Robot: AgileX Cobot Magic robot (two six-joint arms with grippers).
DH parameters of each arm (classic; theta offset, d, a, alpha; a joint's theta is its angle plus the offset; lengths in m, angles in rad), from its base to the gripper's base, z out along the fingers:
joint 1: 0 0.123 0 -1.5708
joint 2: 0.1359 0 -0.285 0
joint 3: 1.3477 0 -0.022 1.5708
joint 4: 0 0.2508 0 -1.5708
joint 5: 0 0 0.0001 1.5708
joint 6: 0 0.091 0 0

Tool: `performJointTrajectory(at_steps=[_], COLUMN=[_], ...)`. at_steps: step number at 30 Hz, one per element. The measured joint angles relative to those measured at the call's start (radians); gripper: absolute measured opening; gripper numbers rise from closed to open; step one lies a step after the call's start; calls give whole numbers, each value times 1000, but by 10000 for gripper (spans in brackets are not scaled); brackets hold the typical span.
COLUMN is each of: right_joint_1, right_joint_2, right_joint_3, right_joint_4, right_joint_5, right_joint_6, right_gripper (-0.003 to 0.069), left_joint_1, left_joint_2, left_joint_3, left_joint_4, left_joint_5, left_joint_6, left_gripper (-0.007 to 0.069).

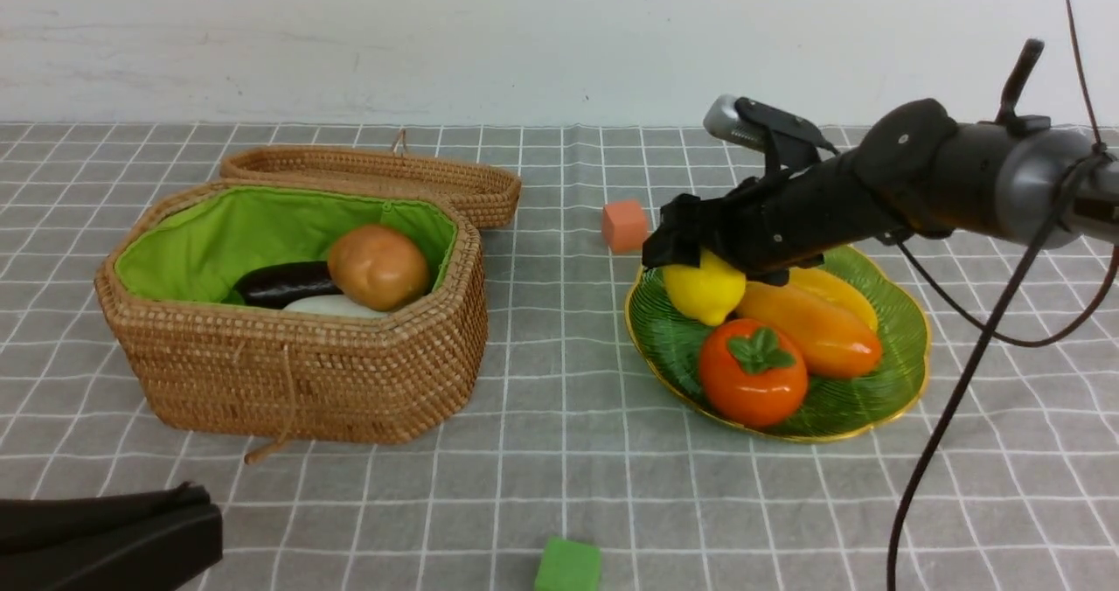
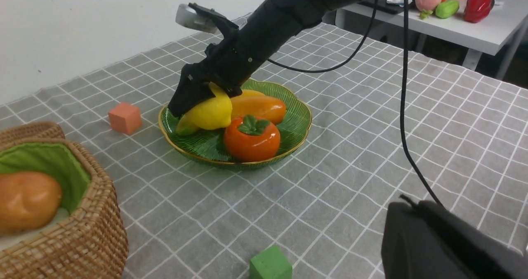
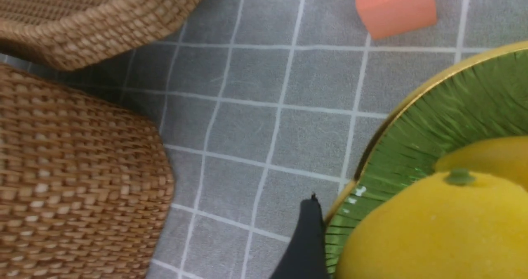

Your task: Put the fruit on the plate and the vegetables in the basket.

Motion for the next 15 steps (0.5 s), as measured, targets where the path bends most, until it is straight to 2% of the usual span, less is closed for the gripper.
performJointTrajectory(at_steps=[3, 7, 11, 15], right_joint_1=[0, 0, 0, -13], right_joint_2=[-7, -40, -94, -206], right_joint_3=[-1, -1, -1, -1], right_joint_4=[-6, -64, -155, -236], right_joint_5=[7, 23, 47, 174], right_joint_6=[0, 0, 0, 20], right_gripper=[671, 668, 622, 510], left_joint_1=[0, 0, 0, 0], left_joint_2=[0, 0, 0, 0], left_joint_3=[0, 0, 0, 0], left_joint_4=[0, 0, 0, 1], left_joint_5=[0, 0, 0, -30], left_joint_6=[0, 0, 0, 0], left_gripper=[-10, -10, -10, -10])
